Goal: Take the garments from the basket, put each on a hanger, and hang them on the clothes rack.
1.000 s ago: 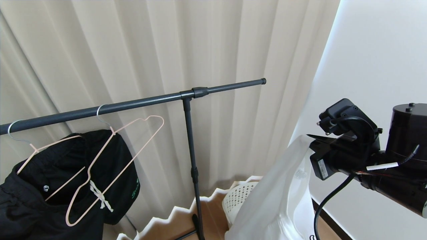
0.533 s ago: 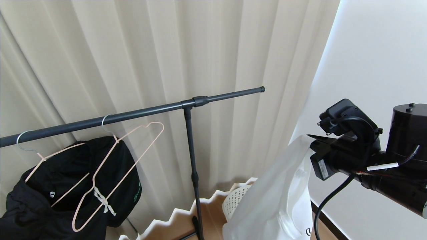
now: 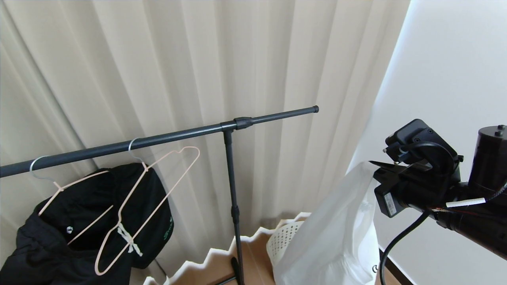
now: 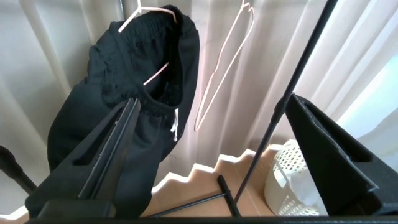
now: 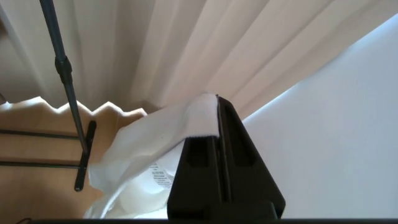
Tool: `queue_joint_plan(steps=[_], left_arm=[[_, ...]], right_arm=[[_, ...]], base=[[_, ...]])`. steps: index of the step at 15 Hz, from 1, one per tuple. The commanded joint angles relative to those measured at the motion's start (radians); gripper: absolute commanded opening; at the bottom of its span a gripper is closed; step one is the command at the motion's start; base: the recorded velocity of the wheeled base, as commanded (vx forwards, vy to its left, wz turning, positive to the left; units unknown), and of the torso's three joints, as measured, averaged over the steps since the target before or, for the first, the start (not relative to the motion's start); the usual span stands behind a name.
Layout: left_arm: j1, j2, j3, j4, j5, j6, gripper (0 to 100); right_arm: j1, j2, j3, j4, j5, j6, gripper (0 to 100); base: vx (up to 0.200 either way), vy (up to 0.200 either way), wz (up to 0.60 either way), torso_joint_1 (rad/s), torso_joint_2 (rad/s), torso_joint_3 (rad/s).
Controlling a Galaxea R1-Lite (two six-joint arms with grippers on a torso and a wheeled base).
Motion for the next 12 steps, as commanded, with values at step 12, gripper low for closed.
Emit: queue_joint_plan(steps=[12], left_arm=[[0.000,0.001,0.000,0.000,-0.005,-0.001,100]], right_arm=[[0.001,-0.025,0.017,-0.002,0.000,-0.001,0]], base=[[-0.083,0.000,0.20,0.004,0.00,0.001]])
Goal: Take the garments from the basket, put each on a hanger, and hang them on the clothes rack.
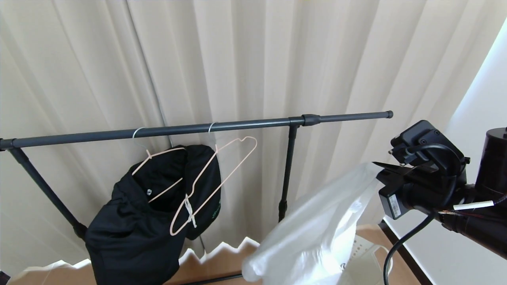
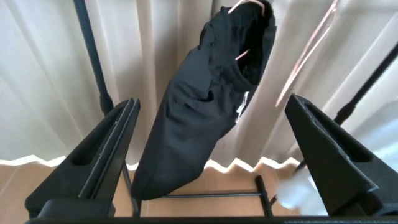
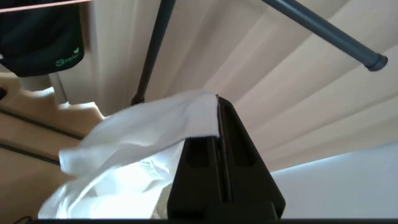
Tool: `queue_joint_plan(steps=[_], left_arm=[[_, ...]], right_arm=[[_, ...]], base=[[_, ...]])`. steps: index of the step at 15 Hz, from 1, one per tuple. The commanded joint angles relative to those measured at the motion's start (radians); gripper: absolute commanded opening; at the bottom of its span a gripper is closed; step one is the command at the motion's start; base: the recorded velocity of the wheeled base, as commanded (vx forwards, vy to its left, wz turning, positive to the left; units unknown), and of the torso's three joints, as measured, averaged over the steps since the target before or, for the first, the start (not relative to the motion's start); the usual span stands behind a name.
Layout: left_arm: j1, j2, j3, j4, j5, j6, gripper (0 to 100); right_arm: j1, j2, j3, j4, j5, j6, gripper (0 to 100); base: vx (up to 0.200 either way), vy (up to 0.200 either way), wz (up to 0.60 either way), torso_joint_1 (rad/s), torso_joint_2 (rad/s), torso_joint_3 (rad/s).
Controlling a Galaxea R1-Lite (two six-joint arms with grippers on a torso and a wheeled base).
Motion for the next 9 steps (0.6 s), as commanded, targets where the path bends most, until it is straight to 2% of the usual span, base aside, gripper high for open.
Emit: queue_joint_plan(steps=[1,4,7,8,9], left_arm=[[0.000,0.001,0.000,0.001,0.001,-0.001,100],[0.000,0.001,0.000,0.001,0.001,-0.002,100],[0.000,0.001,0.000,0.001,0.001,-0.001,100],[0.000,0.001,0.000,0.001,0.001,-0.001,100],[0.000,0.001,-0.001,0.001,-0.001,-0.001,100]], right_arm=[[0.001,-0.002,0.002,-0.002,0.000,0.000,0],[0.000,0.000,-0.003,0.000,0.000,0.000,0],[-0.002,0.000,-0.008,0.000,0.000,0.000,0],[-0.002,0.000,-0.006,0.000,0.000,-0.002,0],[-0.004,0.000,-0.006,-0.002,0.000,-0.008,0]], base=[[-0.200,0.000,0.00,-0.017,0.00,0.007],[-0.200,0.000,0.00,-0.006,0.00,-0.002],[0.000,0.200,0.00,-0.004,0.00,0.005],[0.000,0.000,0.00,0.000,0.00,0.000],[-0.200,0.000,0.00,0.002,0.00,0.007]])
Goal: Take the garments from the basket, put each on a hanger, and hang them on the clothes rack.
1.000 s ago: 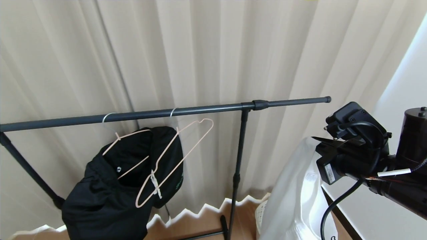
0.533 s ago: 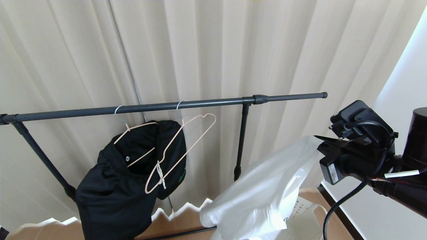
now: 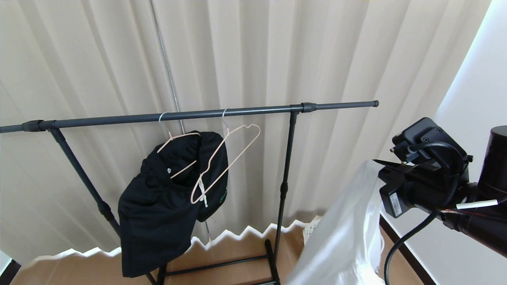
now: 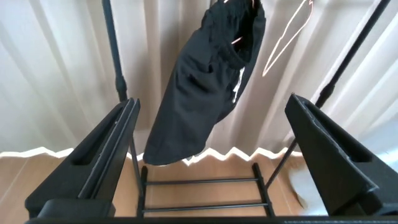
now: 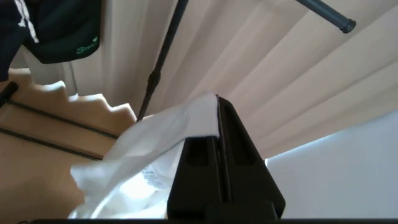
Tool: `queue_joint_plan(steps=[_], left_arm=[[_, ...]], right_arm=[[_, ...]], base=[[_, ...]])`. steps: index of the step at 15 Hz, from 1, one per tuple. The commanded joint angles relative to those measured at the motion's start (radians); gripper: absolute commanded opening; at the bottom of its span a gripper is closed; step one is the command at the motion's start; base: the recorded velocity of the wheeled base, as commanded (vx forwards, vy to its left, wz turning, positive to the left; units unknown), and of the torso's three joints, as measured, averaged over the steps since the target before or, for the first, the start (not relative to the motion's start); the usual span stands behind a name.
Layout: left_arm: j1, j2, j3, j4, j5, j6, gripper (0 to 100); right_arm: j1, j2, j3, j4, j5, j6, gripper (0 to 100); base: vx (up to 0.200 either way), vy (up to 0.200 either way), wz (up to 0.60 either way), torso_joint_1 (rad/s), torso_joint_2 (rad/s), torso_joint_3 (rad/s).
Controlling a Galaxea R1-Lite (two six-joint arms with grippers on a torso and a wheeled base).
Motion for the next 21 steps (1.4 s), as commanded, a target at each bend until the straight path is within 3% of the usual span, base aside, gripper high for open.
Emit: queue_joint_plan(steps=[1,7,12,18,21], left_arm=[[0.002,0.001,0.000,-0.001,0.001,0.000,100],[0.002,0.001,0.000,-0.001,0.002,-0.002,100],[0.002,0.001,0.000,-0.001,0.002,0.000,100],[0.000,0.001,-0.003,0.004,-0.002,0.004,100],[-0.067,0.172,-0.001,0.006,-0.005,0.006,100]], right_arm=[[-0.003,0.004,0.001,-0.001,0.000,-0.004,0],[-0.010,0.012,-0.001,-0.001,0.001,-0.005,0],[-0.018,0.016,-0.001,-0.001,0.001,-0.005,0],[-0.032,0.020,-0.005,-0.001,0.003,-0.005,0],[-0.032,0.043,-0.005,-0.017,0.003,-0.014,0]], base=[[-0.200,0.000,0.00,0.017,0.00,-0.002],[-0.200,0.000,0.00,0.000,0.01,0.001],[0.000,0.000,0.36,0.001,0.00,0.001],[0.000,0.000,0.00,0.000,0.00,0.000],[0.000,0.000,0.00,0.000,0.00,0.000]])
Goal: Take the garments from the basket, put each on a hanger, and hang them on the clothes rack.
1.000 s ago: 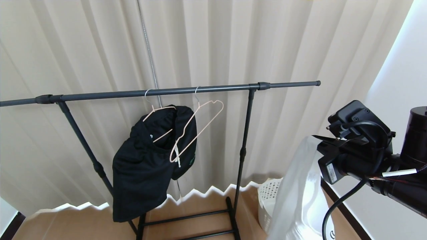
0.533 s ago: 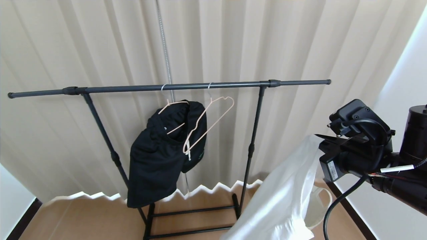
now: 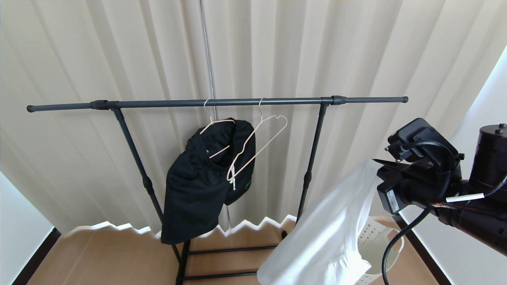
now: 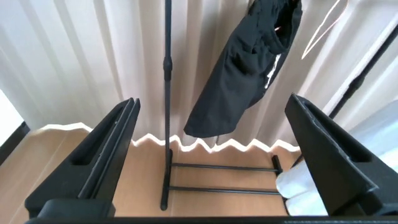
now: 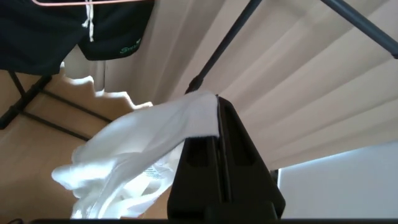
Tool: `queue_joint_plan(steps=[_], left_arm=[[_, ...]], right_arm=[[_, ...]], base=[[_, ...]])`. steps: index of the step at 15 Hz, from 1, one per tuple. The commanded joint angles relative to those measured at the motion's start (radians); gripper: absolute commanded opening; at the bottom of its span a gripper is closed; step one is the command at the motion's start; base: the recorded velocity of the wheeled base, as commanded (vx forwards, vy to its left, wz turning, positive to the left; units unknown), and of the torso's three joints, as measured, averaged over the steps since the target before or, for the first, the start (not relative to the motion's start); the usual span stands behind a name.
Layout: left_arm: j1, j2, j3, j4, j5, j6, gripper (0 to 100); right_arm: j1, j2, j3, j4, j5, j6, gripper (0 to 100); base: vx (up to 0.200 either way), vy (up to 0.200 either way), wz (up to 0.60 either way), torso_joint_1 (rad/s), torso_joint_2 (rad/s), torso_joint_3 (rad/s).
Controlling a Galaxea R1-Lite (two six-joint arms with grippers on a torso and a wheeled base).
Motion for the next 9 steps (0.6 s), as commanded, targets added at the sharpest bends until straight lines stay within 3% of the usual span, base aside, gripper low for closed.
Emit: queue_joint_plan(steps=[1,2,4,6,8,9], left_arm=[[-0.135,0.289,-0.023,-0.018,-0.016,0.013,100],[-0.205,0.413,-0.071,-0.073,-0.035,-0.007,100],[-0.264,0.669,-0.146,-0.205,-0.035,-0.131,100],[-0.320,0.899,-0.271,-0.293,-0.030,-0.218,100],[-0.390,1.031,-0.410,-0.288,-0.027,-0.253,100],[-0.451,1.132,-0.488,-0.290,0.002,-0.255,100]], right_arm=[[0.002,0.034,0.000,-0.038,-0.006,-0.006,0],[0.004,0.046,-0.009,-0.070,-0.004,-0.004,0],[0.005,0.073,-0.063,-0.071,-0.004,0.031,0],[0.005,0.102,-0.195,0.014,-0.007,0.146,0],[0.004,0.120,-0.416,0.283,-0.006,0.272,0],[0.019,0.139,-0.554,0.528,-0.004,0.445,0]], base=[[0.000,0.000,0.00,0.000,0.00,0.000],[0.000,0.000,0.00,0.000,0.00,0.000],[0.000,0.000,0.00,0.000,0.00,0.000],[0.000,0.000,0.00,0.000,0.00,0.000],[0.000,0.000,0.00,0.000,0.00,0.000],[0.000,0.000,0.00,0.000,0.00,0.000]])
